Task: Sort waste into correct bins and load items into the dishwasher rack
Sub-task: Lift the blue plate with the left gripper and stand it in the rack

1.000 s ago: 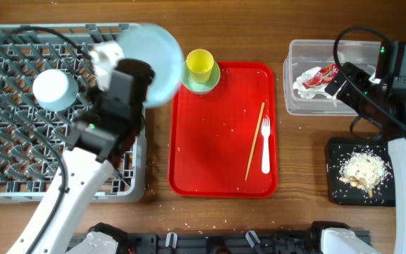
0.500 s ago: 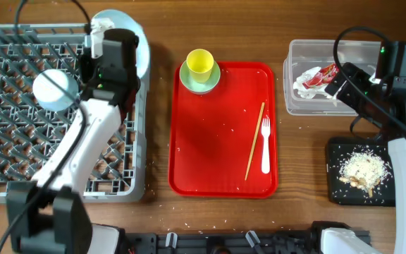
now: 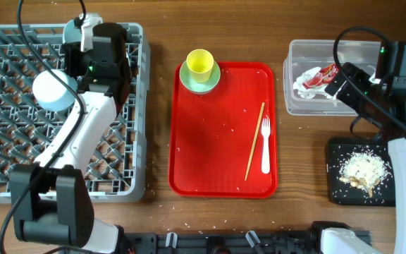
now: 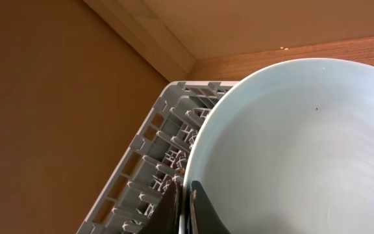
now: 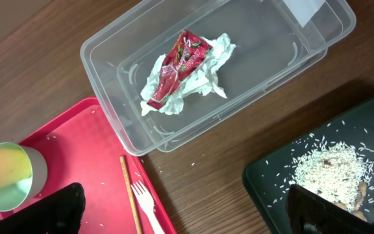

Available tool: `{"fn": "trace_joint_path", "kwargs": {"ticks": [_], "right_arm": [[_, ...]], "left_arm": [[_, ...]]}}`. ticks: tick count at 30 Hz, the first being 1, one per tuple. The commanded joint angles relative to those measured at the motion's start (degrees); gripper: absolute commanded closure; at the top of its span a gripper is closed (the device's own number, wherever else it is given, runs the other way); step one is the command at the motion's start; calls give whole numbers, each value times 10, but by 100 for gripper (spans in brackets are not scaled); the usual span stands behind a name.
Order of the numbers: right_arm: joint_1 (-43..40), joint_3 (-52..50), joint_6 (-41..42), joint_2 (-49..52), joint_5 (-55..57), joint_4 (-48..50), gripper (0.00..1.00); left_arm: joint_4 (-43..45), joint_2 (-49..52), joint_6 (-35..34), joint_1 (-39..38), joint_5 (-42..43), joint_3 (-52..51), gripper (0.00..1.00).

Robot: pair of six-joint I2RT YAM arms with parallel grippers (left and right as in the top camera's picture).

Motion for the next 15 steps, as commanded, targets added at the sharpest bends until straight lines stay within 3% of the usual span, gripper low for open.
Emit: {"fn": "trace_joint_path", "kwargs": {"ticks": [1,11,15], "right_arm": [[-2,-2,0,4,10,2,0],[-2,-2,1,4,10,2,0],[-2,-2,1,4,10,2,0]], "left_arm": [[1,3,14,1,-6,5,96],[-5,3,14,-32,45,5,96],[-50,3,14,-57,108,5,93]]}}
